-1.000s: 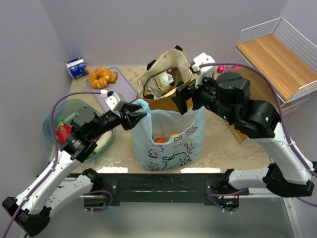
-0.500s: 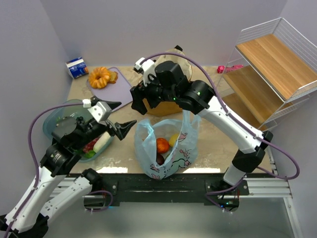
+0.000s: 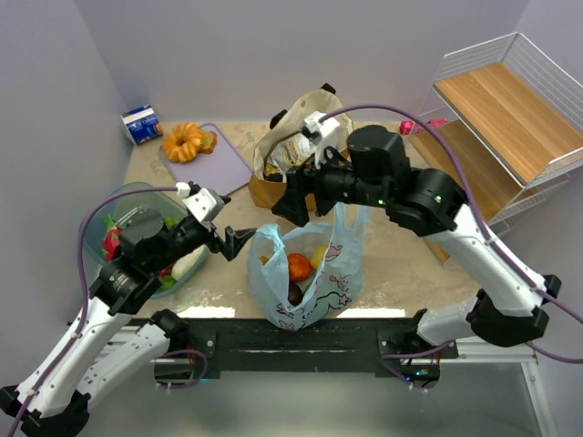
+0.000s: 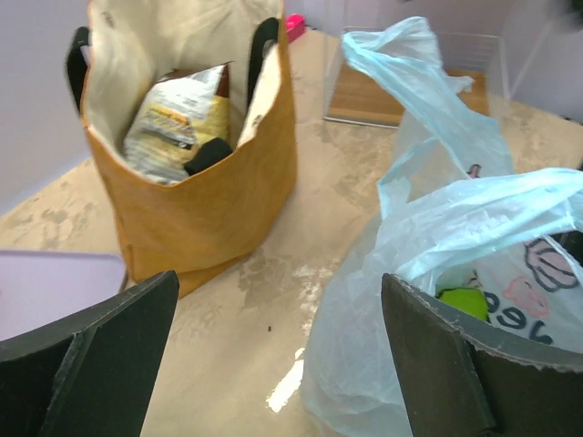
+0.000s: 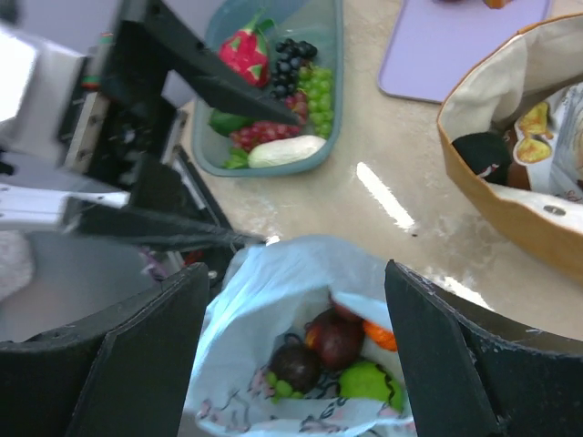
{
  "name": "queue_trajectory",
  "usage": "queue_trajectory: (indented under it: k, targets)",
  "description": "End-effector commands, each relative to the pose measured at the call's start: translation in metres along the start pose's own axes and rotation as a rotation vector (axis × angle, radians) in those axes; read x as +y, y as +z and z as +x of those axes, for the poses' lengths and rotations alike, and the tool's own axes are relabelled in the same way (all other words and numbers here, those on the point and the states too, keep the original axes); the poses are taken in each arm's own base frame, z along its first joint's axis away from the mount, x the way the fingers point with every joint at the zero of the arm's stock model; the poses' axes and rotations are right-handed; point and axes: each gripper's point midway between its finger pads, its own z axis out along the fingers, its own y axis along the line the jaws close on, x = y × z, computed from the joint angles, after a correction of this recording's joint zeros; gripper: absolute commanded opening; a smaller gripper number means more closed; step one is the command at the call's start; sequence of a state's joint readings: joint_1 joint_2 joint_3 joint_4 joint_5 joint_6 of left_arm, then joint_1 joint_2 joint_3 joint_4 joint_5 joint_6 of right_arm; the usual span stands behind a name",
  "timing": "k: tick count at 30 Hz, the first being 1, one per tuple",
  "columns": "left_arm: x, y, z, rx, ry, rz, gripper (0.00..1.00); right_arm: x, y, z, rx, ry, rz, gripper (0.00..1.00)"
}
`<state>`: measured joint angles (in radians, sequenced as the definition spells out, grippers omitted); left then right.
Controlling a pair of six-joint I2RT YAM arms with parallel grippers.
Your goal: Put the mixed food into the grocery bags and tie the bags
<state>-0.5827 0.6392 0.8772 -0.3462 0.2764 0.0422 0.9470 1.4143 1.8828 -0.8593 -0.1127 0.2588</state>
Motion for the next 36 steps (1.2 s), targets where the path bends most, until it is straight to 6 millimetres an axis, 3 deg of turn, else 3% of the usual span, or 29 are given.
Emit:
queue_trajectory:
  k: [1,5,6,11,17,20,23,24,26,28,32,36]
  targets:
    - [0.028,-0.004,-0.009,-0.035,-0.011,-0.165,0.98,0.025,-0.025,0.007,0.017,0.110,-0.109,0.81]
    - [0.045,-0.007,-0.004,-0.023,-0.028,-0.265,0.99,0.047,-0.023,0.034,0.128,0.175,-0.240,0.74]
    - [0.047,-0.008,-0.005,-0.026,-0.028,-0.275,0.99,0.051,-0.022,0.032,0.118,0.182,-0.263,0.74]
    - [0.047,-0.012,-0.014,-0.048,-0.024,-0.282,1.00,0.051,-0.010,0.052,0.183,0.213,-0.265,0.70]
    - [0.043,-0.013,-0.015,-0.048,-0.011,-0.259,1.00,0.057,-0.001,0.050,0.172,0.213,-0.296,0.68]
    - [0.039,-0.014,-0.017,-0.056,0.001,-0.237,1.00,0.058,0.004,0.050,0.170,0.213,-0.303,0.63]
    - [0.033,-0.014,-0.023,-0.077,0.024,-0.197,1.00,0.060,0.007,0.044,0.161,0.217,-0.315,0.32]
    - [0.032,-0.015,-0.025,-0.084,0.037,-0.188,1.00,0.060,0.006,0.042,0.158,0.215,-0.313,0.18]
    - [0.029,-0.017,-0.038,-0.120,0.051,-0.174,1.00,0.058,0.005,0.036,0.155,0.201,-0.293,0.06]
    - [0.027,-0.022,-0.054,-0.164,0.077,-0.164,1.00,0.053,0.006,0.030,0.145,0.172,-0.257,0.00]
    - [0.014,-0.026,-0.088,-0.276,0.128,-0.092,1.00,0.042,0.003,0.011,0.120,0.125,-0.181,0.00]
    - [-0.006,-0.019,-0.107,-0.351,0.159,0.029,1.00,0.030,0.013,0.004,0.127,0.083,-0.123,0.00]
